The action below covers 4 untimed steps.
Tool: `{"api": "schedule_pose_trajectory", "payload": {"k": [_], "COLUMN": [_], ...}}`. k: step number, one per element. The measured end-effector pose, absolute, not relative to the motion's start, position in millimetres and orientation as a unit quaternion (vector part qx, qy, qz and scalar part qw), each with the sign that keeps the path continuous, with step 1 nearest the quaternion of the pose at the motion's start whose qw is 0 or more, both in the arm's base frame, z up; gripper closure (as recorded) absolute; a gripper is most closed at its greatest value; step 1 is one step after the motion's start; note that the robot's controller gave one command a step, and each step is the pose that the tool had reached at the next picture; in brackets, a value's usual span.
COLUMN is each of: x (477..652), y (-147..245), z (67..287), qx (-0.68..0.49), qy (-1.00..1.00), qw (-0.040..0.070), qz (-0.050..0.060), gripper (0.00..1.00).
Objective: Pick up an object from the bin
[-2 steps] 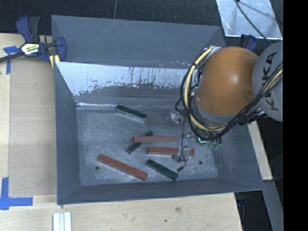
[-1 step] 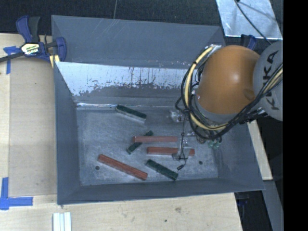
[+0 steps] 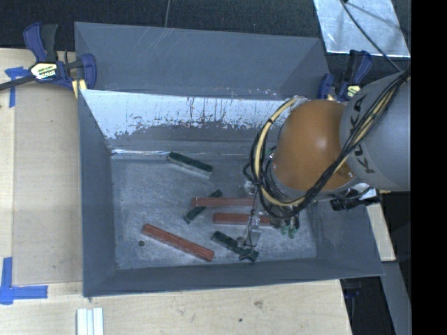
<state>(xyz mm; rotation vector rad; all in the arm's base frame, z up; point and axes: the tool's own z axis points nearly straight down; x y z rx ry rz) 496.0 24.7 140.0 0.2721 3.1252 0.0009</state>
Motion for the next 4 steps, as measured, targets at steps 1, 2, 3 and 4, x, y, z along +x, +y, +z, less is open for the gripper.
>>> {"api": "schedule_pose_trajectory", "payload": {"k": [1, 2, 3, 4], "x": [569.0, 493.7, 535.4, 486.9], "y": [17, 29, 42, 36], "z": [139, 117, 88, 71], "qx": [0.071, 0.159, 0.097, 0.226], "qy": [0.997, 0.987, 0.995, 0.974], "qw": [0.002, 0.000, 0.001, 0.003], "qz": [0.000, 0.000, 0.000, 0.001], "gripper": [0.00, 0.00, 0.00, 1.00]}}
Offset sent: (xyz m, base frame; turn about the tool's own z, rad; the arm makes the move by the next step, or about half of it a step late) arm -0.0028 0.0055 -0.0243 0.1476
